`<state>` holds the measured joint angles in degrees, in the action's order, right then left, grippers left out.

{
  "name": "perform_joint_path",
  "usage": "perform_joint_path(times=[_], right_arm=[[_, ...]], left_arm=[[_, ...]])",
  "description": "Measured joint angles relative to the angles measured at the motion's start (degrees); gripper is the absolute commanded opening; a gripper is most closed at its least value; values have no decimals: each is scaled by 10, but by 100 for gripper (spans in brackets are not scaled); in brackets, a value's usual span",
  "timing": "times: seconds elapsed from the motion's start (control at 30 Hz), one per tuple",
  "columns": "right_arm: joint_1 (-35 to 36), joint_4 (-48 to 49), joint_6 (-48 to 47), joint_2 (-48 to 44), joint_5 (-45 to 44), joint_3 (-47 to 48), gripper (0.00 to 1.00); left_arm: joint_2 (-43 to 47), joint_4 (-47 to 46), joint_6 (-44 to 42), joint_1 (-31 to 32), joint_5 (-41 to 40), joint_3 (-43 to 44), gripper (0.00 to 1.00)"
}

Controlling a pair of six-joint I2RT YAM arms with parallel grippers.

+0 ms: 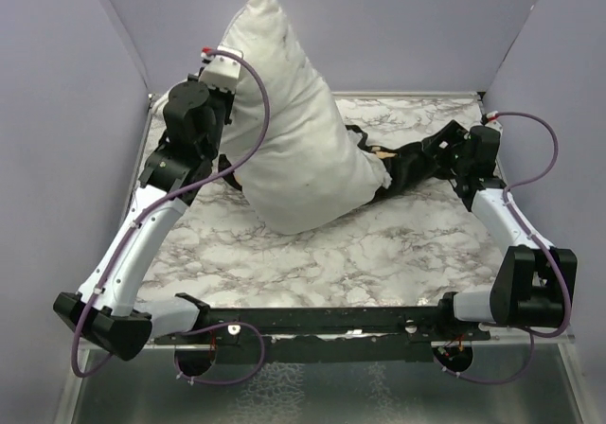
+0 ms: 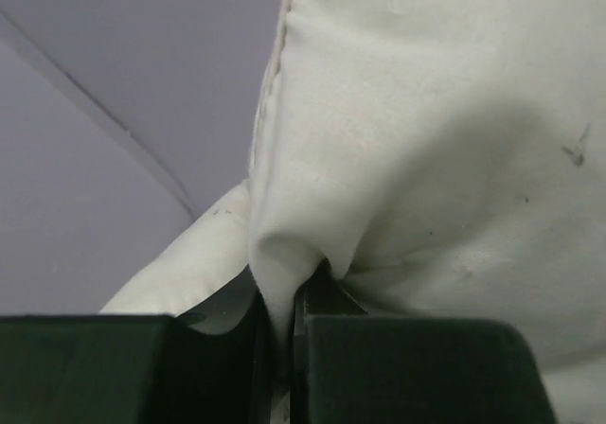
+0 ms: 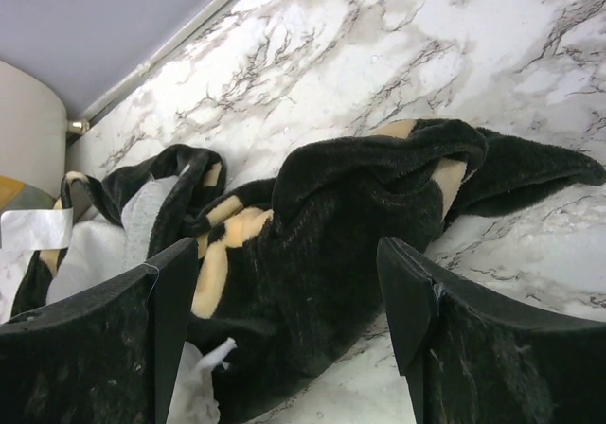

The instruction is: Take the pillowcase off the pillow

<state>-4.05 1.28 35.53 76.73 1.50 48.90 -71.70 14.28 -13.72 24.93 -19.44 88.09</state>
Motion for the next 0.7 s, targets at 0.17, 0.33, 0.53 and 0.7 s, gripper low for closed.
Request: perform_joint_path(times=[0.17,0.33,0.53,0.7], right_arm=[[12,2,-3,1,-4,0,76],[22,3,-3,2,-6,0,76],[22,3,-8,2,-13,-1,76],[22,4,-10,2,-19,-2,76]], left_arm=[[66,-20,-33,-3,-84,-124,0],[103,-10,-62,-42,-129,-176,0],[104,82,-59,-106,-99,-179,0],[104,173,-54,-129,-40,-192,0]])
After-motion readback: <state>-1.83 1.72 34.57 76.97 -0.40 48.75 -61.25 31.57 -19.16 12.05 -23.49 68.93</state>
